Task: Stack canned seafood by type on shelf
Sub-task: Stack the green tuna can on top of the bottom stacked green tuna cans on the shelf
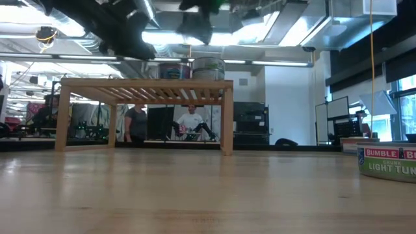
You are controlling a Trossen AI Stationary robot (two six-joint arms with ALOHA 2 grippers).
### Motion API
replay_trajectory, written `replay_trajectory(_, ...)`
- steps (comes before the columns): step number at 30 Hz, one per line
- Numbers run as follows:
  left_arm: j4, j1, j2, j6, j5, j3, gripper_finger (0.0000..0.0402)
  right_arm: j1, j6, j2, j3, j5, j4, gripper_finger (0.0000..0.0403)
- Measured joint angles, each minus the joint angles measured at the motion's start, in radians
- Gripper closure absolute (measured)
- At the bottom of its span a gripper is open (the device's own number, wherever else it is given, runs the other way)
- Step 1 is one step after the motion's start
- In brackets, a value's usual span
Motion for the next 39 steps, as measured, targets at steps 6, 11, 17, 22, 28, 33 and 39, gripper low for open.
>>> replay_trajectory(6,0.009,-0.079,-0.018,-0.001,0.038,0.000,0.0286,0.074,0.091,-0.081,0.000,0.139,-0.177,0.0100)
replay_trajectory(11,0.081,-0.156,0.002,0.002,0.114,0.000,0.0286,0.147,0.334,-0.162,0.000,0.187,-0.484,0.0100)
replay_trajectory(17,0.324,-0.238,0.089,0.091,0.249,0.000,0.0286,0.244,0.776,-0.254,0.000,0.162,-0.920,0.0100)
replay_trajectory(22,0.559,-0.283,0.216,0.167,0.353,0.000,0.0286,0.333,1.083,-0.288,0.000,-0.009,-1.240,0.0100)
replay_trajectory(28,0.901,-0.305,0.412,0.249,0.500,0.000,0.0286,0.421,1.391,-0.281,-0.001,-0.420,-1.437,0.0100)
replay_trajectory(33,1.021,-0.305,0.577,0.256,0.565,0.066,0.0286,0.493,1.603,-0.278,-0.016,-0.578,-1.474,0.0100)
replay_trajectory(39,0.930,-0.305,0.765,0.305,0.653,0.250,0.0286,0.620,1.758,-0.278,-0.087,-0.545,-1.484,0.0100)
